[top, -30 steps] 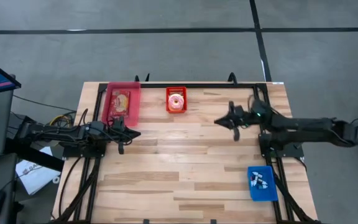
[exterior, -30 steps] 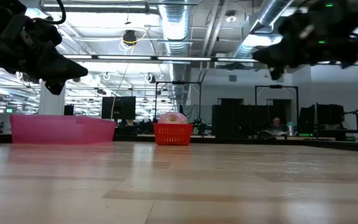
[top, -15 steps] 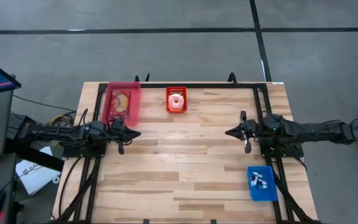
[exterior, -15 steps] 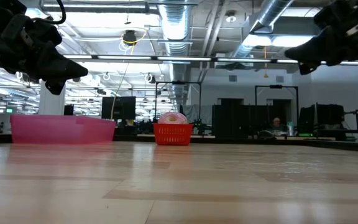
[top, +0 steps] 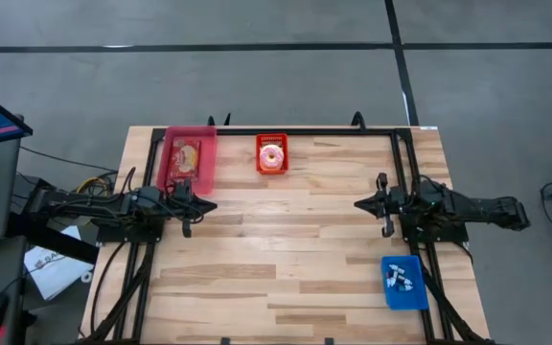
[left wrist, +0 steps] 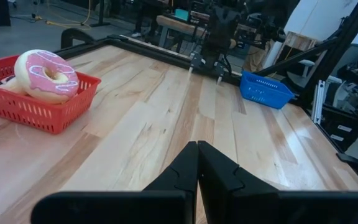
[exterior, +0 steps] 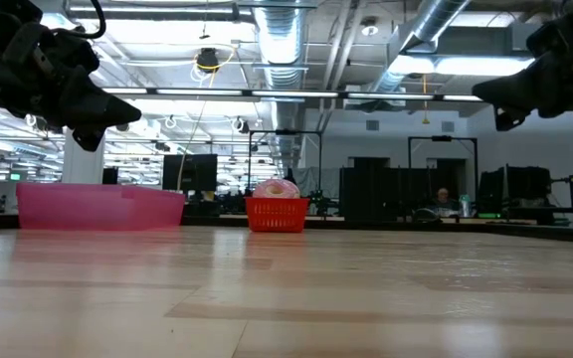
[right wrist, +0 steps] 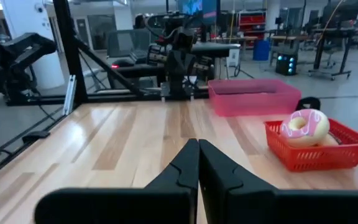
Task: Pick & Place Food Item
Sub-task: Return to Home Position
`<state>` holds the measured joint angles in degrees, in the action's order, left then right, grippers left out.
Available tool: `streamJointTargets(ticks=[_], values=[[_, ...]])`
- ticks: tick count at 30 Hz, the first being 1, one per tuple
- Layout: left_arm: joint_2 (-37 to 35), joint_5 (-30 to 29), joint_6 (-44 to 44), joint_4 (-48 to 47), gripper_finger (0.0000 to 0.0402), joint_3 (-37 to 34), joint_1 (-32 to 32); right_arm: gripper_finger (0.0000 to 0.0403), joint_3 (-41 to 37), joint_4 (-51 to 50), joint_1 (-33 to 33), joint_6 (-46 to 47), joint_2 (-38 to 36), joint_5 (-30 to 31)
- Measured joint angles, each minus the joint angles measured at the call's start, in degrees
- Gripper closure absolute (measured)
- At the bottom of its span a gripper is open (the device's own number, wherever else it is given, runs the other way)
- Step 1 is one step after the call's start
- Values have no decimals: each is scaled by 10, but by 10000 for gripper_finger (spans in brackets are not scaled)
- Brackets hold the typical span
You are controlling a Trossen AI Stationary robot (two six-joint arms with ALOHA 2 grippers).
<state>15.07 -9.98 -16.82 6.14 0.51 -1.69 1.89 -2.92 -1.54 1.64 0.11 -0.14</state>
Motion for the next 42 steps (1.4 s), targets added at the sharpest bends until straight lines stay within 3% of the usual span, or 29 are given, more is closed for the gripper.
streamJointTargets(ticks=[16, 20, 24, 42], values=[[0, 0, 0, 4, 399, 0, 0, 403, 0, -1, 7, 86, 47, 2], [0, 0, 0, 4, 399, 0, 0, 403, 0, 1, 12, 51, 64, 14], [0, 0, 0, 4, 399, 0, 0, 403, -1, 6, 12, 97, 66, 17], [0, 0, 0, 4, 399, 0, 0, 403, -1, 2, 11, 100, 66, 17]])
